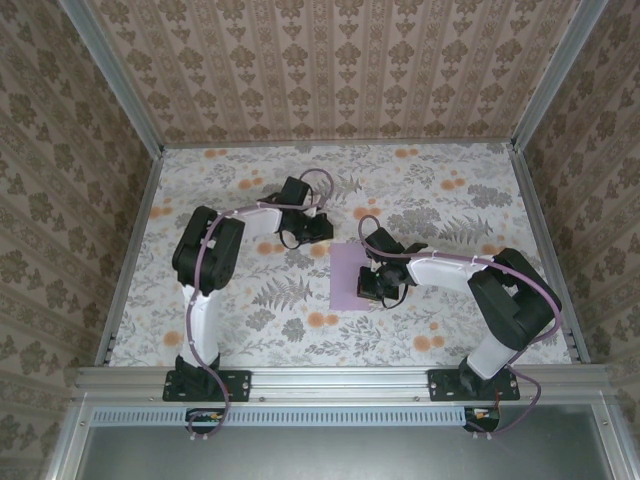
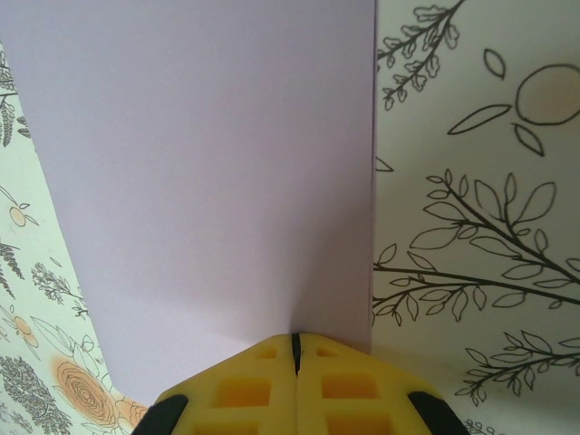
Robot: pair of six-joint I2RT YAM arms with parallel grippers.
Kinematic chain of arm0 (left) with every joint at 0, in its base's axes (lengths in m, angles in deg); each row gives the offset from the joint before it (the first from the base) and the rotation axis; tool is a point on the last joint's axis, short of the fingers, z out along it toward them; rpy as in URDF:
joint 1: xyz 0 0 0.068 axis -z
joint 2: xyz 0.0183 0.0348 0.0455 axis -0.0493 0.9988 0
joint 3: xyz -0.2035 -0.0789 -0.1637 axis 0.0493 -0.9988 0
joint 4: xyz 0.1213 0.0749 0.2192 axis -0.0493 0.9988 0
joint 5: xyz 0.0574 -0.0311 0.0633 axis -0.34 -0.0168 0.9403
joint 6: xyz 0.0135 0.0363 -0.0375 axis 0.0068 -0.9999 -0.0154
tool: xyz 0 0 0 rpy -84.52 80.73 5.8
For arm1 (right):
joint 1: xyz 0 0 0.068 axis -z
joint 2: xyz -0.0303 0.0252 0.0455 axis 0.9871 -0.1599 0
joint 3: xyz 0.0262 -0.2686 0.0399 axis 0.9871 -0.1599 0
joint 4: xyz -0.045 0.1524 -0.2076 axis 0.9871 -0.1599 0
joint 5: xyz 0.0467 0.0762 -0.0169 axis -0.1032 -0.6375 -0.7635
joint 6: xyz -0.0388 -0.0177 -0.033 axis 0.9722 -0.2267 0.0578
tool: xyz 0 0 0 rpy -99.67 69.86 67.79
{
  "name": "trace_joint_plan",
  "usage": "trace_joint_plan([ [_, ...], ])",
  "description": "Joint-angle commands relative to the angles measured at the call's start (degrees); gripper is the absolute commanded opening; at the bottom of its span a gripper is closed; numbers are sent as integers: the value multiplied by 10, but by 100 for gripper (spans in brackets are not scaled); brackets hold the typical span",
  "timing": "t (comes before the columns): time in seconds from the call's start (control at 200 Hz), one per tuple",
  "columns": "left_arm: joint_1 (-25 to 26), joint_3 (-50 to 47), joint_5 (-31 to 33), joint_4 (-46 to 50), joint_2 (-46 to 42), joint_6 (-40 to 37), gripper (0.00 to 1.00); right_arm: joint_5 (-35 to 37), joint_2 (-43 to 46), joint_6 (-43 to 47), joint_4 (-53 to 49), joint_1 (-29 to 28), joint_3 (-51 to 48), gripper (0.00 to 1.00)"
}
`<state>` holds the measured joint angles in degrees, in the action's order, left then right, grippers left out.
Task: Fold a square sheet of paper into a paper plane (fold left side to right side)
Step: First fold the square sheet of paper in half at the center of the table.
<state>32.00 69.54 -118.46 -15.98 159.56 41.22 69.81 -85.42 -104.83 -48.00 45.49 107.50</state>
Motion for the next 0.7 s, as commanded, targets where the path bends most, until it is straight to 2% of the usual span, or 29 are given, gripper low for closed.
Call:
trace_joint_plan([
  [0.0,-14,13,37,15,-3,-27,13,17,-23,-10,-52,-3,-36,0],
  [0.17,-20,1,46,37,-67,-46,19,3,-4,-34,-6,-3,-37,3],
  [0.365,-25,-75,73,35,-181,-47,24,26,37,-29,6,-4,-22,8],
  [0.545,-21,-176,96,28,-297,-32,34,74,97,-7,5,-4,-12,27],
  [0.695,-9,-258,100,10,-379,-2,48,112,140,14,1,-3,-8,40],
])
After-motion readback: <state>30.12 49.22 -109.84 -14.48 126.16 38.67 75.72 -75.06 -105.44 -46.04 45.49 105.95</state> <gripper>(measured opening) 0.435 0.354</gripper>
